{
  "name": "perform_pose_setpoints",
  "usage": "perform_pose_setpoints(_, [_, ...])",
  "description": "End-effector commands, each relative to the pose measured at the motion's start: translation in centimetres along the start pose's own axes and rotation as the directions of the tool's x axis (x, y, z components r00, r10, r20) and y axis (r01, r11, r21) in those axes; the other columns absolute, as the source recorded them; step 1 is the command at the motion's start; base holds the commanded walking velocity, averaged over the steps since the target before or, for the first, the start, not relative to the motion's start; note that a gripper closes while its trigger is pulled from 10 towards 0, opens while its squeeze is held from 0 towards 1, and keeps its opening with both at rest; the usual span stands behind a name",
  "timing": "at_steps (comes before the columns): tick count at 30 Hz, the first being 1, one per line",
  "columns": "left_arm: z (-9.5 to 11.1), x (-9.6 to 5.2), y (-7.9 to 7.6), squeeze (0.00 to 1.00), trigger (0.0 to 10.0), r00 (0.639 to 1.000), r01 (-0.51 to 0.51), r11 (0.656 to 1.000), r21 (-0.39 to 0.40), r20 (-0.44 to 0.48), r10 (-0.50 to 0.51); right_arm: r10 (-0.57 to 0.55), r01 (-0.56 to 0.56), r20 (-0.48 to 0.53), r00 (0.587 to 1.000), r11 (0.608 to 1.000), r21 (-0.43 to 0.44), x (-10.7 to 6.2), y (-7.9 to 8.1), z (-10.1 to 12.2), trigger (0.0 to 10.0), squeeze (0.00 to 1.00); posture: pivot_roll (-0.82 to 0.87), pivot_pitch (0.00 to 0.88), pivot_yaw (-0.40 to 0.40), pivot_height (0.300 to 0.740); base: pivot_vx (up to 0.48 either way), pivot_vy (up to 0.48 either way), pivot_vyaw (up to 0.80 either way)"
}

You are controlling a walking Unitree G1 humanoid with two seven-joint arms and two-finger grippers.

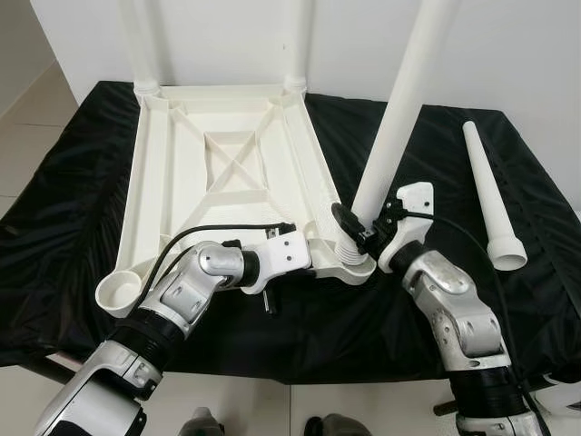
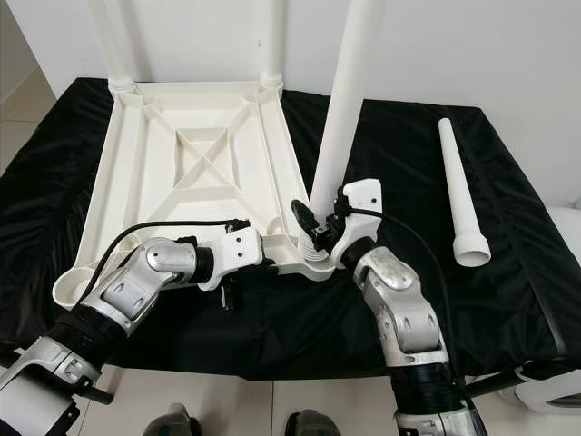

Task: Building children table

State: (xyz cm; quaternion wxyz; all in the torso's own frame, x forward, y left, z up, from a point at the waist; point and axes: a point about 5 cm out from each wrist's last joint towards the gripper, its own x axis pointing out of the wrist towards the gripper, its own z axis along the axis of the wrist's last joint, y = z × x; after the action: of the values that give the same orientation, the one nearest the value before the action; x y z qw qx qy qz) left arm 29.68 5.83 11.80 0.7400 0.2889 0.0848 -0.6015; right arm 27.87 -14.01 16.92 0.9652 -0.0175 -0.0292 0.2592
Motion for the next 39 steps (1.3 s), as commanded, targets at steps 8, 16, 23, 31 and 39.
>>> perform_pose_setpoints(8, [-2.5,0.1,-0.5,0.00,10.0,0.996,-0.035,0.997,-0.066,-0.087,0.029,-0.006,0.007,-0.033,0.999,1.000,0.007,-0.9,0.0,-0.2,10.0,0.00,-0.01,0.022,-0.054,0.740,0.000,0.000,0.00])
perform_pose_setpoints(16, [-2.4,0.0,-0.6,0.00,10.0,0.996,-0.030,0.998,-0.058,-0.086,0.025,-0.079,0.081,-0.043,0.996,0.996,0.028,-1.2,-1.2,-0.6,10.0,0.00,-0.01,0.018,-0.051,0.740,0.000,0.000,0.00])
perform_pose_setpoints(23, [-2.4,0.0,-0.6,0.00,10.0,0.996,-0.031,0.998,-0.055,-0.085,0.026,-0.112,0.115,-0.038,0.993,0.990,0.082,-1.0,-1.4,-1.1,10.0,0.00,0.00,0.024,-0.053,0.740,0.000,0.000,0.00])
perform_pose_setpoints(31, [-2.3,-0.2,-0.4,0.00,10.0,0.996,-0.040,0.998,-0.054,-0.084,0.036,-0.125,0.137,-0.073,0.990,0.971,0.196,-0.5,-0.8,-2.8,10.0,0.00,0.00,0.035,-0.057,0.740,0.000,0.000,0.00])
perform_pose_setpoints(39, [-2.3,-0.4,-0.3,0.00,10.0,0.996,-0.050,0.997,-0.055,-0.082,0.046,-0.123,0.138,-0.095,0.988,0.975,0.175,-0.3,-0.7,-3.3,10.0,0.00,0.00,0.041,-0.060,0.740,0.000,0.000,0.00])
